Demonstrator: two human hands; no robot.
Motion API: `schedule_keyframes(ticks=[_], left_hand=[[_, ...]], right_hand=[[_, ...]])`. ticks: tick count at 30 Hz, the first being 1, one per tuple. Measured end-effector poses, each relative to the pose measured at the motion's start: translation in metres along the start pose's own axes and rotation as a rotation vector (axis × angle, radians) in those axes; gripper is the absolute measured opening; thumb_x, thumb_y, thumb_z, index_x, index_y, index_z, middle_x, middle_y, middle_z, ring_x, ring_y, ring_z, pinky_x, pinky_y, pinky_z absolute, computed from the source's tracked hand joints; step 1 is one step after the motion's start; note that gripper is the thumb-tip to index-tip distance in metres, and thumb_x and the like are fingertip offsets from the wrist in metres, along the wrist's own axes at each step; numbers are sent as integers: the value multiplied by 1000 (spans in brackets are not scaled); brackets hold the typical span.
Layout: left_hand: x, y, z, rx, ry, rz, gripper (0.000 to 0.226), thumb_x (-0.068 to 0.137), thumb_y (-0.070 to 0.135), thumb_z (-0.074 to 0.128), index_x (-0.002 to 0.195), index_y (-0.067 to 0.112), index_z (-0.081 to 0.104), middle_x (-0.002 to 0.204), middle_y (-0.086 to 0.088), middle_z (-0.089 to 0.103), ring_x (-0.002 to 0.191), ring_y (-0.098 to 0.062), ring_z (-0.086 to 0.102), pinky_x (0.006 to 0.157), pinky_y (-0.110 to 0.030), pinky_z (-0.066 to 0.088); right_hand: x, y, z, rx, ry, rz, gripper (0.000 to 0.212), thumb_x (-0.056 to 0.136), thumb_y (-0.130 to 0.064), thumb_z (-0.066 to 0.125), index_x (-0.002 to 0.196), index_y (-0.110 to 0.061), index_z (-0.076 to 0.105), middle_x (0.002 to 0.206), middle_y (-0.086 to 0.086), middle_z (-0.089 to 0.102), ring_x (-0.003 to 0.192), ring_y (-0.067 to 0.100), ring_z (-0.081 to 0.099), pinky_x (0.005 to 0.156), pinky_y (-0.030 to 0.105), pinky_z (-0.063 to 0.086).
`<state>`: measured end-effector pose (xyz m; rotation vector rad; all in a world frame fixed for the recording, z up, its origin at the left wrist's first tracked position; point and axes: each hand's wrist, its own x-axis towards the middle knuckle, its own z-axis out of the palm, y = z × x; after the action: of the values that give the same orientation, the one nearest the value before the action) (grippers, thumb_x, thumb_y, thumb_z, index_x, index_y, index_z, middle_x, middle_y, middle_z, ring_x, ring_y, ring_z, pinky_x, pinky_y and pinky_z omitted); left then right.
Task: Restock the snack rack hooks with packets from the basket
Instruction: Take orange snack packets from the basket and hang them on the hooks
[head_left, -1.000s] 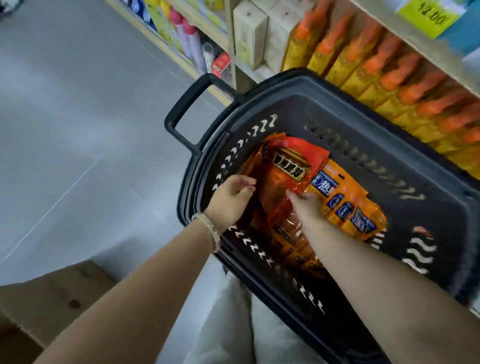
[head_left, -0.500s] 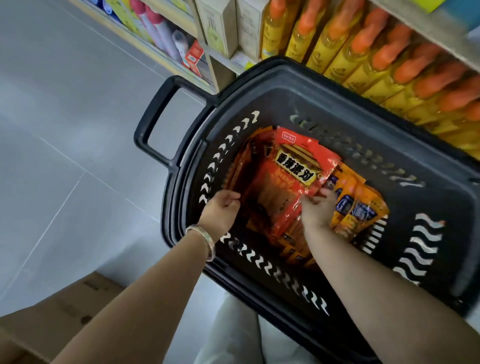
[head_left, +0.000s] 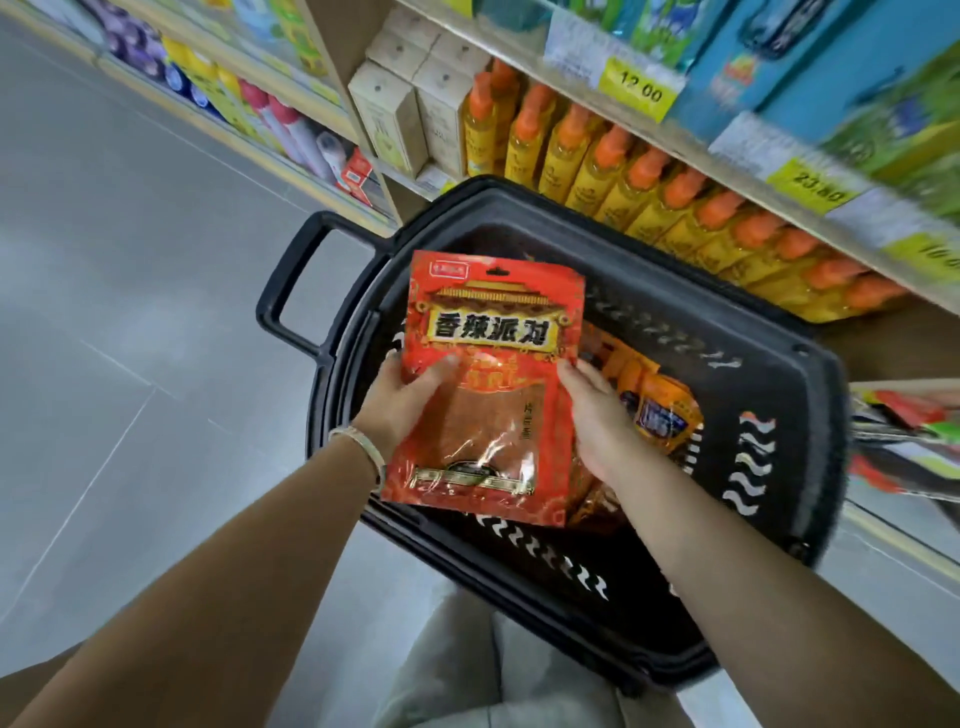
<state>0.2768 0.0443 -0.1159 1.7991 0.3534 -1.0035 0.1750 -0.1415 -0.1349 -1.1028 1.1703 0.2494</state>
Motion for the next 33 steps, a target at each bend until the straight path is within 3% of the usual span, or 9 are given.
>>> schedule_keyframes(ticks=[4, 6, 9, 14, 18, 23, 26, 30, 33], left_hand=[[2, -18, -10, 250, 171, 18, 19, 85, 40, 65, 96, 29, 54, 85, 11, 64, 74, -8, 62, 55, -21, 48], [3, -24, -12, 346, 201, 43, 15, 89, 39, 60, 95, 27, 51, 79, 8, 63, 64, -9, 61, 46, -22, 45], [8, -31, -8, 352, 208, 15, 17, 92, 37, 56, 101, 26, 47, 81, 9, 62, 60, -10, 61, 43, -19, 42], [16, -50, -5, 298, 235, -55, 16, 93, 34, 54, 103, 25, 46, 82, 15, 55, 69, -5, 55, 63, -23, 46], [22, -57, -7, 309, 221, -34, 12, 92, 33, 55, 97, 31, 44, 79, 22, 51, 66, 6, 50, 51, -13, 38], [22, -56, -7, 285, 190, -55, 14, 92, 35, 54, 100, 33, 43, 81, 23, 51, 68, 6, 50, 52, -14, 38], [13, -46, -7, 220, 200, -59, 14, 93, 35, 53, 104, 31, 45, 86, 16, 57, 71, -1, 57, 53, -17, 44], [-9, -24, -3, 53, 212, -77, 21, 95, 33, 49, 115, 25, 47, 99, -1, 64, 82, -21, 65, 75, -38, 57], [-33, -6, -1, 52, 232, 19, 27, 97, 38, 42, 117, 22, 48, 105, -8, 65, 94, -29, 64, 85, -41, 53]], right_hand=[[11, 15, 7, -122, -39, 9, 37, 98, -36, 45, 130, -17, 48, 132, 9, 54, 108, 21, 57, 91, 34, 46], [24, 23, 4, -170, 41, -15, 30, 99, -31, 46, 120, -11, 52, 110, 7, 63, 88, 15, 61, 86, 33, 51], [49, 33, 4, -344, 154, -9, 37, 97, -34, 48, 124, -9, 54, 106, 4, 64, 94, 19, 62, 94, 40, 50], [86, 38, 24, -550, 275, 16, 36, 92, -44, 55, 105, -11, 60, 87, 4, 62, 71, 19, 58, 62, 25, 40], [101, 39, 40, -706, 306, 57, 37, 88, -46, 60, 82, -9, 59, 77, 2, 56, 63, 19, 51, 55, 24, 35], [90, 46, 27, -611, 331, 16, 26, 92, -28, 59, 107, -6, 58, 89, 3, 58, 79, 25, 62, 70, 33, 50], [63, 49, 15, -580, 355, -82, 5, 92, -21, 56, 92, -17, 54, 85, -1, 57, 85, 26, 61, 67, 33, 49], [13, 38, 3, -372, 376, -74, 43, 96, -36, 49, 126, -5, 53, 117, 17, 61, 106, 34, 59, 91, 44, 47], [-22, 33, -12, -339, 393, -61, 61, 96, -55, 35, 131, -8, 50, 131, 17, 54, 119, 36, 52, 103, 43, 39]])
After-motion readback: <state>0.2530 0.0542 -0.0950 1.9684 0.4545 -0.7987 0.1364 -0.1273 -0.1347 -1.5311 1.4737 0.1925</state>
